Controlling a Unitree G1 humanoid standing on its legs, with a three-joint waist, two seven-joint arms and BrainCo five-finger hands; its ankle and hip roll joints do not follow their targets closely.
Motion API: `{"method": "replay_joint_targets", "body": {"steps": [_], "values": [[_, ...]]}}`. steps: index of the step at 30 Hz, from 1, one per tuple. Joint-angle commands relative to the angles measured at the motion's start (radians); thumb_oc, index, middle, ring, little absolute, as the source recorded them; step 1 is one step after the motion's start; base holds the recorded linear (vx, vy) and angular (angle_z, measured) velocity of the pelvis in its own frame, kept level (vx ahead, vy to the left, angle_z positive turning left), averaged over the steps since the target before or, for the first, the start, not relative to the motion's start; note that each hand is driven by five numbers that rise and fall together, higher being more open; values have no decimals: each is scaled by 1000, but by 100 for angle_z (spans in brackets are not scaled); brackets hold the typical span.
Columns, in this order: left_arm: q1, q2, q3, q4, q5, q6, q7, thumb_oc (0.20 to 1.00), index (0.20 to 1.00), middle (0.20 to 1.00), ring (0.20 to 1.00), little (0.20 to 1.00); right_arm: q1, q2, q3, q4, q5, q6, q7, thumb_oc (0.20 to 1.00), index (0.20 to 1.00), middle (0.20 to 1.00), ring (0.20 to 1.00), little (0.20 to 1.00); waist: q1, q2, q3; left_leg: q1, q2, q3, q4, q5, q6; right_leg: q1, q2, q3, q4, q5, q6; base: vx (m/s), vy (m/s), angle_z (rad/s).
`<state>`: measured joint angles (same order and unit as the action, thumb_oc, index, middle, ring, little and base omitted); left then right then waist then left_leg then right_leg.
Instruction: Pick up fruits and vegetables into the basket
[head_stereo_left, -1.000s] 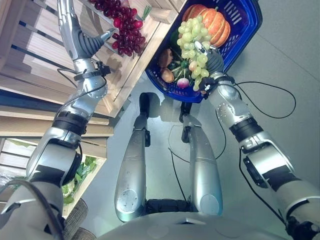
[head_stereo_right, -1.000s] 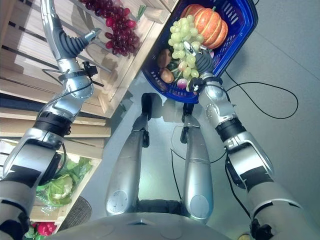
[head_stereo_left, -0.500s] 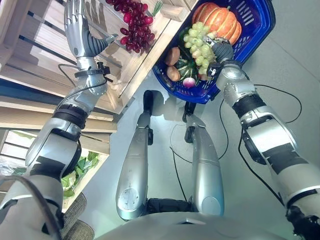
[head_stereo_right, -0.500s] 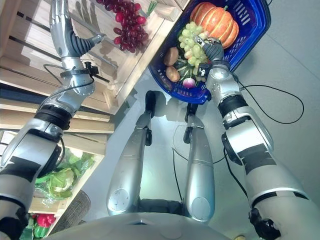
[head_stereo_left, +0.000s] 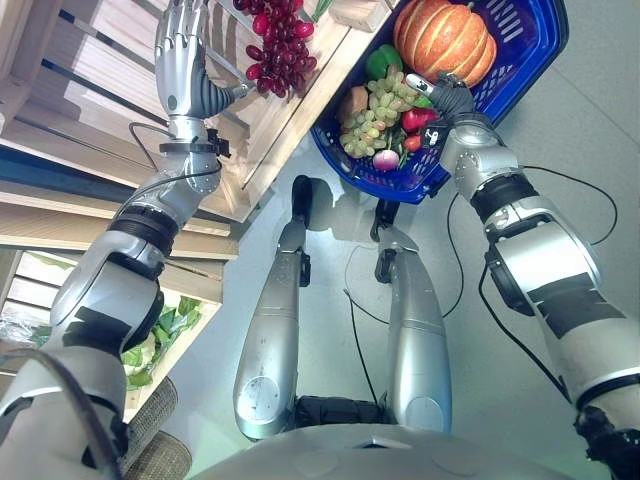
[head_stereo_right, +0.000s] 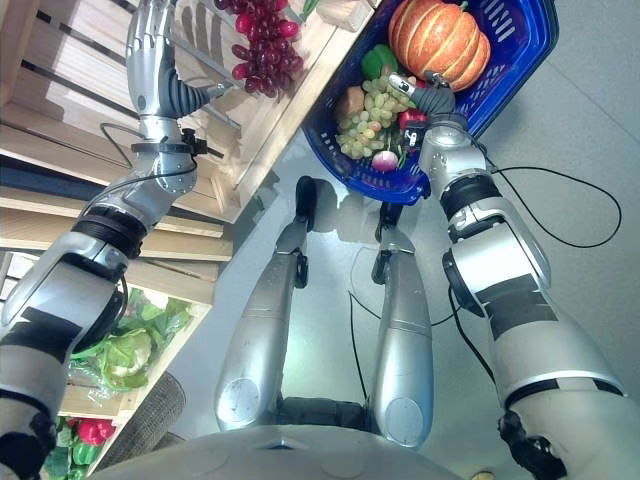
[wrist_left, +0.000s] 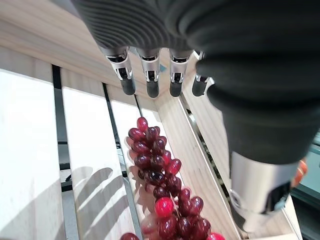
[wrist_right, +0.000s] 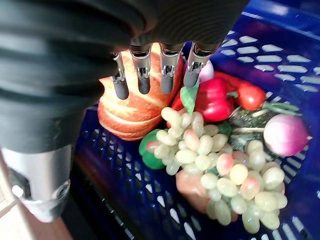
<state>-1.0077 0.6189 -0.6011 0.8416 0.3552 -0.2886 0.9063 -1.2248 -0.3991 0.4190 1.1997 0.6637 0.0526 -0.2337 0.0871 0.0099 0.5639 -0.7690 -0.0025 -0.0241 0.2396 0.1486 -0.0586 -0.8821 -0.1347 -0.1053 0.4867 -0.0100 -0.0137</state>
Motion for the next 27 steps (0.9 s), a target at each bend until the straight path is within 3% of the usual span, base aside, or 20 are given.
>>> {"method": "replay_joint_targets", "body": {"steps": [1, 6, 13, 19, 27], "values": [[-23, -24, 34, 29, 49, -25, 33, 1000, 1000, 1000, 1000, 1000, -23, -65, 41, 13, -28, -21, -12, 1000, 1000, 1000, 1000, 1000, -9, 113, -44, -31, 5, -11, 95, -54, 15, 54, -10, -12, -73, 49, 58, 0, 0, 0], [-41, 7, -22, 21, 265, 24, 76, 1000, 1000, 1000, 1000, 1000, -6, -73, 56, -29, -69, -87, -27, 1000, 1000, 1000, 1000, 1000, -20, 113, -44, -18, 8, -6, 84, -52, 11, 64, -7, -6, -83, 54, 60, 0, 8, 0], [-93, 79, -116, -14, 358, 103, 83, 1000, 1000, 1000, 1000, 1000, 100, -107, 65, -208, -99, -199, -8, 1000, 1000, 1000, 1000, 1000, -59, 106, -44, 11, 15, 13, 67, -50, 3, 85, -6, 10, -99, 60, 67, 0, 53, -2], [-132, 158, -186, -44, 464, 163, 27, 1000, 1000, 1000, 1000, 1000, 255, -172, 37, -405, -104, -310, -30, 1000, 1000, 1000, 1000, 1000, -111, 92, -44, 51, 25, 37, 45, -53, -5, 115, -6, 28, -121, 67, 77, -3, 59, -4], [-226, 215, -286, -22, 507, 199, -93, 1000, 1000, 1000, 1000, 1000, 357, -229, -12, -506, -60, -386, -61, 1000, 1000, 1000, 1000, 1000, -159, 81, -44, 54, 37, 54, 46, -63, -10, 112, -3, 46, -128, 67, 83, -4, 29, -8]]}}
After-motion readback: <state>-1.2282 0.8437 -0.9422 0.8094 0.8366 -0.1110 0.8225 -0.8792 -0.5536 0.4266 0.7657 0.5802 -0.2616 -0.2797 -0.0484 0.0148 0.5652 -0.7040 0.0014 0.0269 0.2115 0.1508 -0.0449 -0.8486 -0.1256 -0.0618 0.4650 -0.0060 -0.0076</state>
